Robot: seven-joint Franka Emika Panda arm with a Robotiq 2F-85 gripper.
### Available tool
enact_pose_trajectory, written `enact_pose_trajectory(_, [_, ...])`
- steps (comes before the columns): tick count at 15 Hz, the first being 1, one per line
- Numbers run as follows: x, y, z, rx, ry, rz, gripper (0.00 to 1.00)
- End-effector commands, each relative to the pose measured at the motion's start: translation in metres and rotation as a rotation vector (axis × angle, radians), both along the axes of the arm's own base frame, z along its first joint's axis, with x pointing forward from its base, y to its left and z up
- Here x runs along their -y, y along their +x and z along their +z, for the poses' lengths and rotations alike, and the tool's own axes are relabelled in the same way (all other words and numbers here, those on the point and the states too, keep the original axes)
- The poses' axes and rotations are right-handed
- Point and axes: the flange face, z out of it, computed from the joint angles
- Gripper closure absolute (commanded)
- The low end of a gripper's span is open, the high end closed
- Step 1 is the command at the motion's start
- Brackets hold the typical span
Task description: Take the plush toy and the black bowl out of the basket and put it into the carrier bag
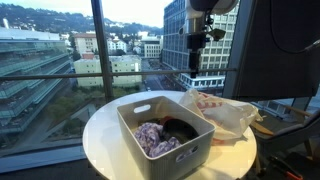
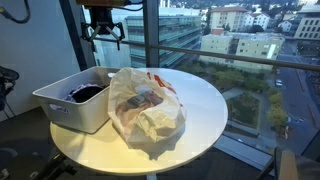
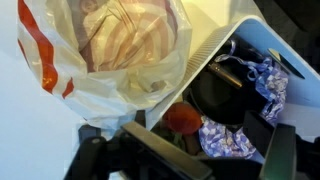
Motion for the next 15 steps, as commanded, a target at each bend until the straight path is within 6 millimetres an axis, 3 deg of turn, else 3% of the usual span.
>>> enact_pose_trajectory(1, [-0.006,0.003,-0.002,-0.004,-0.004,0.013,0.0])
enact_pose_trajectory(7, [-0.012,0.011,-0.002,0.011,0.005,0.025,0.0])
enact_pose_trajectory(13, [-0.098,0.011,-0.043,0.098,0.271,0.08,0.0])
enact_pose_trajectory(15, [-0.119,0.01,-0.063,0.095,0.341,0.087,0.0])
